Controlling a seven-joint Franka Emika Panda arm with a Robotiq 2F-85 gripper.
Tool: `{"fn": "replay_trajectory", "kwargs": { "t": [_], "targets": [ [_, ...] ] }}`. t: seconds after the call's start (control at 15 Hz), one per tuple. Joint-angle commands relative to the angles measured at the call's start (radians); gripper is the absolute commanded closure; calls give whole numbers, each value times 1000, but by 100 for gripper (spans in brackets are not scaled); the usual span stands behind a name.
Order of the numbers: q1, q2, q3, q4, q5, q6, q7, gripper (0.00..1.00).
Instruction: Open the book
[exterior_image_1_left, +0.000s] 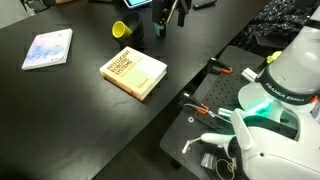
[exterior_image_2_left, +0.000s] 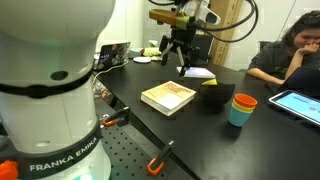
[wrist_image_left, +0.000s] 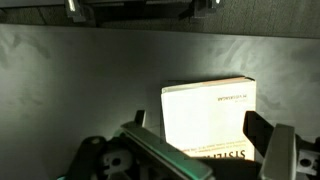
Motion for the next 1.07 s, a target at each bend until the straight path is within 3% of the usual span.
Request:
{"fn": "replay_trajectory", "kwargs": {
  "t": [0.0, 0.4, 0.73, 1.0],
  "targets": [
    [26, 199, 16, 8, 31, 230, -22, 0],
    [14, 519, 29, 128, 78, 402, -69, 0],
    [-74, 700, 119, 287, 234, 378, -190, 0],
    [-139, 783, 173, 367, 235, 374, -241, 0]
  ]
}}
